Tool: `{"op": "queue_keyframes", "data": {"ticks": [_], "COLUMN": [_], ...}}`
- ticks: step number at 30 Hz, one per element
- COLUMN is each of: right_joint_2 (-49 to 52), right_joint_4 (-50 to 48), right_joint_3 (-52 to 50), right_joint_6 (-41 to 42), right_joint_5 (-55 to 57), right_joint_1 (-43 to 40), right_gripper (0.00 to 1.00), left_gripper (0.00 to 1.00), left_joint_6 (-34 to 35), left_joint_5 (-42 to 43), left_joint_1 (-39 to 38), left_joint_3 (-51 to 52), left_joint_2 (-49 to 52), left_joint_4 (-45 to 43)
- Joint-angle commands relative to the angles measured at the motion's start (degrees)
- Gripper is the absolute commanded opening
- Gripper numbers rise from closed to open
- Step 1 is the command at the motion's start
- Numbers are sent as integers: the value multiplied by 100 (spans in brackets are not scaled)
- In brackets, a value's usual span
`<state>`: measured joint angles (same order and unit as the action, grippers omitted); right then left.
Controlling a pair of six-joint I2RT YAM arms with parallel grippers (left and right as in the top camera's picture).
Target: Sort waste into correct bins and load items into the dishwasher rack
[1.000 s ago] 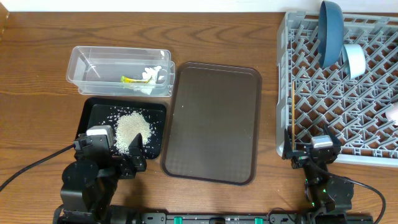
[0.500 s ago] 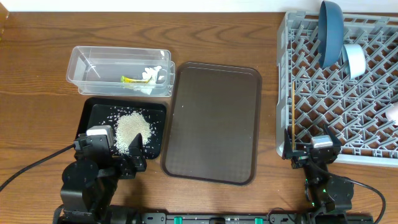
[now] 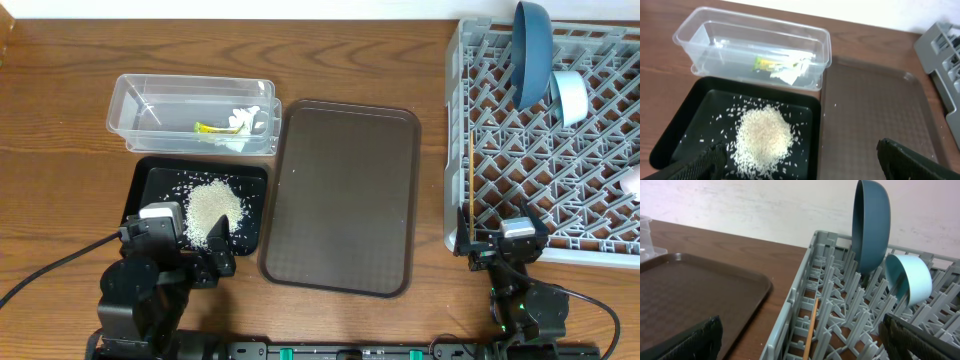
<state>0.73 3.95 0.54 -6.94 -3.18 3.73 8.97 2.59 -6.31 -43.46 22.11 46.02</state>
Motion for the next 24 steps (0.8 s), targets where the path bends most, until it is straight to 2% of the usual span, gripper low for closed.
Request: {"op": "queue_keyframes", "data": {"ticks": [1, 6, 11, 16, 24], "right_joint_2": [-46, -46, -46, -46, -46], "right_joint_4": [7, 7, 7, 9, 7], "right_joint_3": [-22, -22, -22, -22, -22], "right_joint_6": [-61, -61, -61, -61, -61], "right_joint_5": [35, 35, 35, 35, 35], "right_joint_1": [44, 44, 44, 44, 44], "right_gripper": [99, 99, 99, 99, 99], "left_gripper": [98, 98, 98, 98, 98], "left_joint_6": [-39, -70, -173, -170, -173], "left_joint_5": [-72, -83, -251, -330, -328], "left_joint_1": [144, 356, 448, 452, 452], "left_joint_3": [129, 254, 699, 1674, 3364], "left_joint_2": [-33, -186, -671, -1259, -2028], "left_joint_4": [118, 608, 385, -586, -2920]}}
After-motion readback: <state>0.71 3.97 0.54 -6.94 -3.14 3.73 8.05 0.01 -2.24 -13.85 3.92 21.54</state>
